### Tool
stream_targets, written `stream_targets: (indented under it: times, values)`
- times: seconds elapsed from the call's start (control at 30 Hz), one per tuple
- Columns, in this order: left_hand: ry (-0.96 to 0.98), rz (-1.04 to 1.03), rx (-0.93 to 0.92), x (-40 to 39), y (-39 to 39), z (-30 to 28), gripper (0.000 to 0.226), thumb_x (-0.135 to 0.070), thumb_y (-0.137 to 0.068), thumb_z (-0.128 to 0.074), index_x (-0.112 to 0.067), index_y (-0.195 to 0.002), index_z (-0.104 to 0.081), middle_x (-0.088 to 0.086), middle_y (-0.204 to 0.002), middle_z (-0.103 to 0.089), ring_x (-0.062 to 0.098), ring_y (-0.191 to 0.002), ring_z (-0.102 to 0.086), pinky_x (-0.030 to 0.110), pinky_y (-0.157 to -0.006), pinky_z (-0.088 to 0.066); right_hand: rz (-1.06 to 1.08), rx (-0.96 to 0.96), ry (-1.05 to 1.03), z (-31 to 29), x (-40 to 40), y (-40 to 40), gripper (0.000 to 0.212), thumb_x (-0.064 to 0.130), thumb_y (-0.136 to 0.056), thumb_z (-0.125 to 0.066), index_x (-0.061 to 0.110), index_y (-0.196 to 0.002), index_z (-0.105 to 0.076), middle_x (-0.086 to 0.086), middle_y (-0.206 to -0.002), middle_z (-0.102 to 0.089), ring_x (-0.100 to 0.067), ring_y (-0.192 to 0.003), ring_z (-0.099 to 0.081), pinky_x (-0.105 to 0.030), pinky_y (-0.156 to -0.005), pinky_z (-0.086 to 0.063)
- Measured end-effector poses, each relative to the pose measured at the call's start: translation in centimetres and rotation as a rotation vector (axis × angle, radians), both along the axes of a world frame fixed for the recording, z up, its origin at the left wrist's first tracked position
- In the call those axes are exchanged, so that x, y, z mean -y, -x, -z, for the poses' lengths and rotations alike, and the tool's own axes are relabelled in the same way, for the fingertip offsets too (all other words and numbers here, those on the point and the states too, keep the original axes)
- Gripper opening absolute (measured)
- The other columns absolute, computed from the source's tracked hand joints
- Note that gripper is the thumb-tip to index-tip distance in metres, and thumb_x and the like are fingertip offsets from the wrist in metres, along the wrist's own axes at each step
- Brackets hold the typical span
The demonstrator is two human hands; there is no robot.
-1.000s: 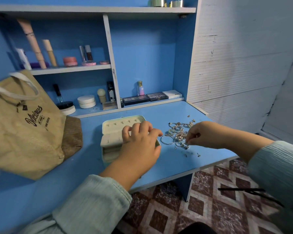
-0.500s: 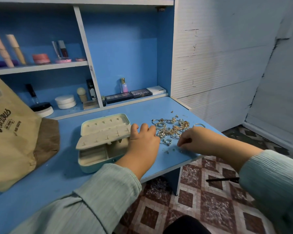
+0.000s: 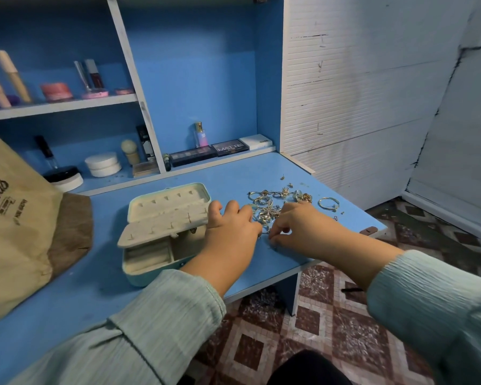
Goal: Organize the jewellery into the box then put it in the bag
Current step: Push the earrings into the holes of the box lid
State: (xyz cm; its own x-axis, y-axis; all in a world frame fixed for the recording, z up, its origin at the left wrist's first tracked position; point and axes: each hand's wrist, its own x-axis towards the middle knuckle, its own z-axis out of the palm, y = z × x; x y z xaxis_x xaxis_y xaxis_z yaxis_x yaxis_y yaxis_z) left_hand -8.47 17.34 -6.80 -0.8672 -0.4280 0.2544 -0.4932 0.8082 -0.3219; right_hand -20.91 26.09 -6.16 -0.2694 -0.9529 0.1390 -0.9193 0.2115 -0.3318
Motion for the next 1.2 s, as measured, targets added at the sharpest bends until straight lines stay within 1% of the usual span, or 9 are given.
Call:
stream_targets:
  times: [0.17, 0.37, 0.57, 0.63, 0.7, 0.77, 0.93, 1.03, 1.2]
  values:
    - [0.025, 0.02, -0.008, 0.1, -0.4, 0.1, 0.026, -0.028, -0.098, -0.041, -0.03, -0.119, -0.056, -0.007, -0.124, -0.044, 0.021, -0.122, -0.034, 0.042, -0.088, -0.003, 0.01, -0.035, -0.027, -0.1, 0.4, -0.5, 0.021, 0.035, -0.086, -0.061, 0.02, -0.092, -0.073, 0.004, -0.088, -0.049, -0.006, -0.089, -0.033, -0.023, -0.102, -0.02]
    - [0.036, 0.032, -0.029, 0.3, -0.1, 0.3, 0.024, -0.029, -0.096, -0.043, -0.03, -0.114, -0.059, -0.009, -0.121, -0.046, 0.02, -0.119, -0.035, 0.04, -0.088, -0.003, 0.033, -0.049, -0.153, -0.7, 1.0, -0.7, 0.017, 0.034, -0.086, -0.061, 0.024, -0.094, -0.072, 0.004, -0.095, -0.048, -0.018, -0.108, -0.044, -0.031, -0.108, -0.026]
    - [0.026, 0.014, -0.07, 0.6, -0.2, 0.8, 0.024, -0.025, -0.093, -0.043, -0.03, -0.109, -0.06, -0.01, -0.115, -0.048, 0.018, -0.115, -0.038, 0.039, -0.086, -0.006, 0.058, -0.042, -0.168, -0.7, 1.4, -0.7, 0.015, 0.033, -0.083, -0.065, 0.026, -0.093, -0.073, 0.003, -0.098, -0.054, -0.02, -0.107, -0.042, -0.031, -0.09, -0.042]
    - [0.068, 0.025, -0.114, 0.5, -0.3, 0.9, 0.012, -0.027, -0.078, -0.061, -0.03, -0.088, -0.066, -0.011, -0.096, -0.055, 0.016, -0.099, -0.049, 0.037, -0.082, -0.013, 0.067, -0.052, -0.176, -0.7, 1.7, -0.8, 0.014, 0.031, -0.082, -0.066, 0.025, -0.093, -0.073, 0.002, -0.101, -0.058, -0.02, -0.106, -0.044, -0.03, -0.084, -0.045]
    - [0.048, 0.057, -0.147, 0.5, -0.5, 0.8, 0.022, -0.018, -0.042, -0.078, -0.026, -0.055, -0.062, -0.009, -0.067, -0.055, 0.016, -0.07, -0.056, 0.032, -0.072, -0.019, 0.065, -0.076, -0.186, -0.7, 2.1, -0.8, 0.014, 0.03, -0.084, -0.064, 0.025, -0.093, -0.073, 0.001, -0.102, -0.061, -0.02, -0.104, -0.047, -0.027, -0.081, -0.043]
    - [0.058, 0.072, -0.209, 0.8, -0.7, 1.2, 0.03, -0.012, -0.033, -0.08, -0.024, -0.048, -0.057, -0.007, -0.059, -0.052, 0.018, -0.06, -0.054, 0.031, -0.068, -0.019, 0.073, -0.064, -0.2, -0.7, 2.4, -0.8, 0.013, 0.028, -0.084, -0.064, 0.023, -0.092, -0.073, 0.001, -0.1, -0.063, -0.018, -0.098, -0.047, -0.027, -0.076, -0.042]
    - [0.102, 0.103, -0.464, 0.6, -2.5, 1.3, 0.016, -0.032, -0.063, -0.08, -0.03, -0.061, -0.064, -0.011, -0.07, -0.058, 0.017, -0.069, -0.058, 0.033, -0.072, -0.02, 0.052, -0.053, -0.178, -1.1, 2.6, -1.0, 0.011, 0.02, -0.083, -0.061, 0.019, -0.085, -0.071, 0.004, -0.086, -0.057, -0.014, -0.086, -0.04, -0.029, -0.072, -0.043]
    - [0.104, 0.079, -0.611, 0.9, -4.2, 1.2, 0.016, -0.04, -0.079, -0.053, -0.034, -0.069, -0.063, -0.013, -0.077, -0.058, 0.014, -0.079, -0.05, 0.033, -0.071, -0.019, 0.013, -0.013, -0.052, -1.6, 2.5, -1.5, 0.017, 0.017, -0.088, -0.053, 0.011, -0.09, -0.068, 0.001, -0.088, -0.053, -0.011, -0.085, -0.046, -0.025, -0.077, -0.044]
    - [0.104, 0.04, -0.683, 1.3, -7.3, 0.8, 0.022, -0.042, -0.081, -0.043, -0.035, -0.073, -0.062, -0.014, -0.084, -0.058, 0.013, -0.086, -0.041, 0.034, -0.073, -0.021, -0.065, 0.305, 0.066, -3.1, 2.7, -4.1, 0.012, 0.021, -0.09, -0.058, 0.022, -0.078, -0.058, 0.011, -0.079, -0.053, 0.005, -0.054, -0.05, -0.006, -0.042, -0.035]
